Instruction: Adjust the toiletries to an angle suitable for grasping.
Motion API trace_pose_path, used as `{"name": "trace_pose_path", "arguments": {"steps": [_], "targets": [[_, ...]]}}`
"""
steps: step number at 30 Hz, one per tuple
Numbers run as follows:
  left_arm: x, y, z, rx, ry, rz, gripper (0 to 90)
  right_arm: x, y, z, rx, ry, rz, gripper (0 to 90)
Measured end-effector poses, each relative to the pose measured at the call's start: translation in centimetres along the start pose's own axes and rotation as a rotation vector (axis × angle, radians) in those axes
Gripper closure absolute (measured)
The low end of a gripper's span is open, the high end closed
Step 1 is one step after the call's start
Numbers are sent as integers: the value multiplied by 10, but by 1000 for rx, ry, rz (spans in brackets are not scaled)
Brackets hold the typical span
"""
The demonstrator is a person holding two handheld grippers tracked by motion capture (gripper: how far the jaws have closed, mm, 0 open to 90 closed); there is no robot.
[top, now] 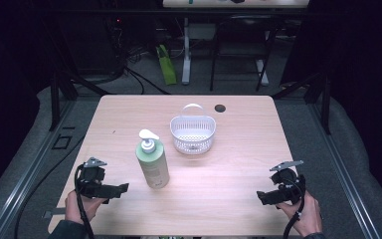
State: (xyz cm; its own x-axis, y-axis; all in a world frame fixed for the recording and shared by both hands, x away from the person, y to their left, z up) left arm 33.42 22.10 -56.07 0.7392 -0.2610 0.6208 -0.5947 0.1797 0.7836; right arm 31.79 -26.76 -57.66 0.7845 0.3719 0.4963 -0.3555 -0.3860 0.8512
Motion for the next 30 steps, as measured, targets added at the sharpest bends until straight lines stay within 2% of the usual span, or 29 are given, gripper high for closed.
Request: {"name": "trace_pose_path", "arguments": {"steps": [9,11,12,18,25,26,30], "targets": [[10,4,11,-13,4,60,1,2,-3,2,32,-18,9,0],[13,5,15,-21,3,76,0,6,-1,-4,86,-40,41,0],[15,6,17,-24,2,85,0,8,-1,-6,93,-37,48,0],[25,10,26,-26,-13,136,0,8,-5,-7,61,2,20,0],[38,13,35,-37,-4,197,0,6,-7,-2,56,-5,13,0],[42,14,40,-50,1,221,0,6,-7,-2,57,-6,11,0],[50,14,52,-68,-13,253,0,7,-7,-2,51,1,11,0]]}}
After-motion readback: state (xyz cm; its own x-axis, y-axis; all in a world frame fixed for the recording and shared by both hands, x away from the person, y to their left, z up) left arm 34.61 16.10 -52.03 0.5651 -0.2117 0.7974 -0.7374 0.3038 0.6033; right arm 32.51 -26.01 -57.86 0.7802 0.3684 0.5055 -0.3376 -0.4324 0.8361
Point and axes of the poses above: each handheld gripper's, and its own axes: y roughly backward along the jaws, x roughly out of its top, z roughly to its right, the point moved 8 cm from there along -y, roughly forward along the jaws, and after that the axes turned 13 degrees about x, right-handed, at the moved point
